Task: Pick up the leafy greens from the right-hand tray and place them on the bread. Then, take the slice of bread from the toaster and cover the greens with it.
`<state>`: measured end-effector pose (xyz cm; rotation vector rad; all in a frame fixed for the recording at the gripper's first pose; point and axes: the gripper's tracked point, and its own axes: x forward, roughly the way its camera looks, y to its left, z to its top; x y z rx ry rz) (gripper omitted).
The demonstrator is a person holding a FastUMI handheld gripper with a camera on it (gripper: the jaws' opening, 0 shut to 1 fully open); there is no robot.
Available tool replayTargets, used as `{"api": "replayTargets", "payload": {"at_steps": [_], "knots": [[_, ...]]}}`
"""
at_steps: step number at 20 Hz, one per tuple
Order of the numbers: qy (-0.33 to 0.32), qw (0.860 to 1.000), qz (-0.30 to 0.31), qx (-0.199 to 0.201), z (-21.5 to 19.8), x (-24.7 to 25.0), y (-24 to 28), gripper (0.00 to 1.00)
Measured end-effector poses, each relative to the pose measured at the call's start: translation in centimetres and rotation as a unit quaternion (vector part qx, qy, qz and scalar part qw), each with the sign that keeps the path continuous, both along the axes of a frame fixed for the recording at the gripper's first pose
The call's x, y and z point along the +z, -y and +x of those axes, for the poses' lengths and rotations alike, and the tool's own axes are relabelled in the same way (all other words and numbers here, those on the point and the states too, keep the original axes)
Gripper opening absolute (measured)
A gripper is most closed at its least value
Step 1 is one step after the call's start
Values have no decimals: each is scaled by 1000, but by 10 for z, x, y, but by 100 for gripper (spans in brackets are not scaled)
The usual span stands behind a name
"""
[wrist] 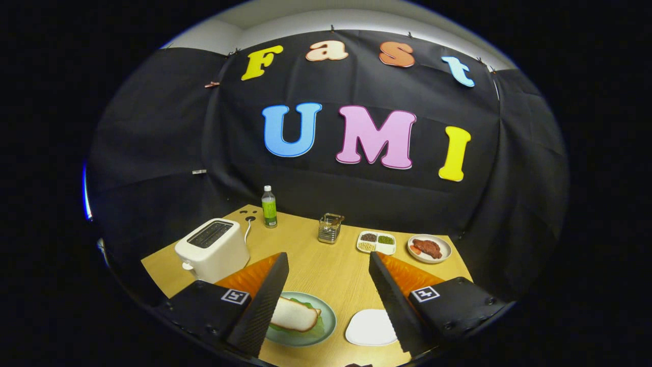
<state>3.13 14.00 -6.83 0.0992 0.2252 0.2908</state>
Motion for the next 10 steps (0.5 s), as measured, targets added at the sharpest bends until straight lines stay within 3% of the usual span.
{"api": "replayTargets", "payload": {"at_steps": [5, 10], "knots": [[53, 995, -85, -5, 8, 17, 13, 98], [53, 993, -101, -1, 7, 13, 10, 98]]}}
